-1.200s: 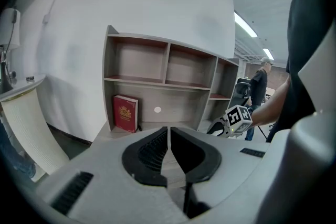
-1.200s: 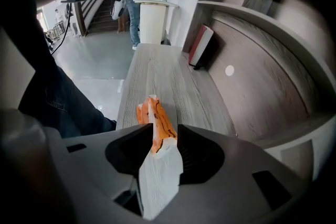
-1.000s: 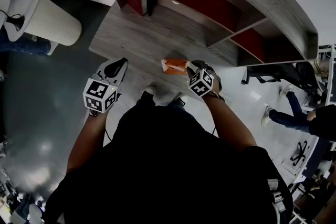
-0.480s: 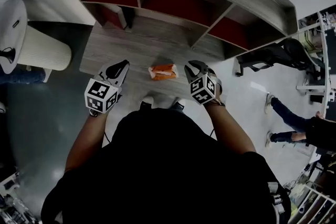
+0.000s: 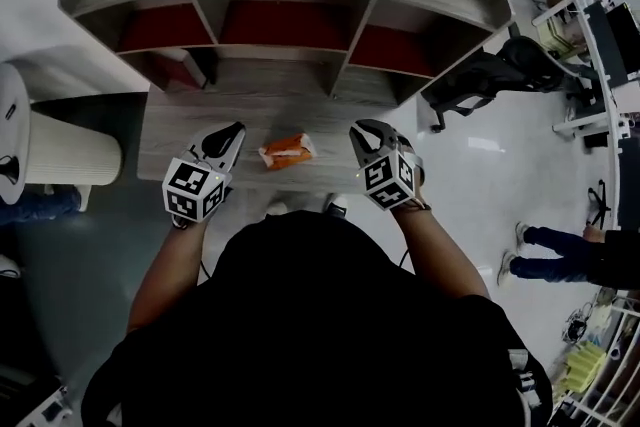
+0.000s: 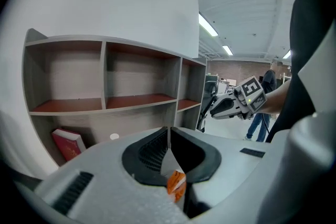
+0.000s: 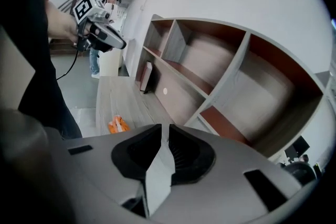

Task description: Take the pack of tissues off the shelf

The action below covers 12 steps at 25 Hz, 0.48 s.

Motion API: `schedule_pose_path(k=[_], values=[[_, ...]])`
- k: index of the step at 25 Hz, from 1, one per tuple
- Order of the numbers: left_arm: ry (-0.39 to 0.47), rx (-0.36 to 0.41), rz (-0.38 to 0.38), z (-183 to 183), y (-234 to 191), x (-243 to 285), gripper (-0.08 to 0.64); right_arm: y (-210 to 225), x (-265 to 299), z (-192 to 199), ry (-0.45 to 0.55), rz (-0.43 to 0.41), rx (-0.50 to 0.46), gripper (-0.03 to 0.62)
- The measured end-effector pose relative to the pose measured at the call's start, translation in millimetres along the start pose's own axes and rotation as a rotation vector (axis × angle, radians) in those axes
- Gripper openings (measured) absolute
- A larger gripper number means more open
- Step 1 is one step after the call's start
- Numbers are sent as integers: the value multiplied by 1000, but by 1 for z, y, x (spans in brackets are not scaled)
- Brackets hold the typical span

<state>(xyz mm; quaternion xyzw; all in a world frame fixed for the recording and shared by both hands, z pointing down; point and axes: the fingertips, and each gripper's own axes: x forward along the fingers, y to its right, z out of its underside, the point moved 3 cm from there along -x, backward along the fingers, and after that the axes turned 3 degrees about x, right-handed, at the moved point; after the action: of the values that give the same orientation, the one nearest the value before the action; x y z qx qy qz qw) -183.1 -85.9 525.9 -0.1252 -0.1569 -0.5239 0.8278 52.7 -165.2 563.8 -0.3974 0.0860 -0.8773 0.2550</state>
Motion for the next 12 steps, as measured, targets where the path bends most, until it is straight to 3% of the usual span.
schedule_pose_path(k=[12], values=[[35, 46, 107, -24, 4, 35, 32, 38, -81, -42, 170, 226, 131, 40]])
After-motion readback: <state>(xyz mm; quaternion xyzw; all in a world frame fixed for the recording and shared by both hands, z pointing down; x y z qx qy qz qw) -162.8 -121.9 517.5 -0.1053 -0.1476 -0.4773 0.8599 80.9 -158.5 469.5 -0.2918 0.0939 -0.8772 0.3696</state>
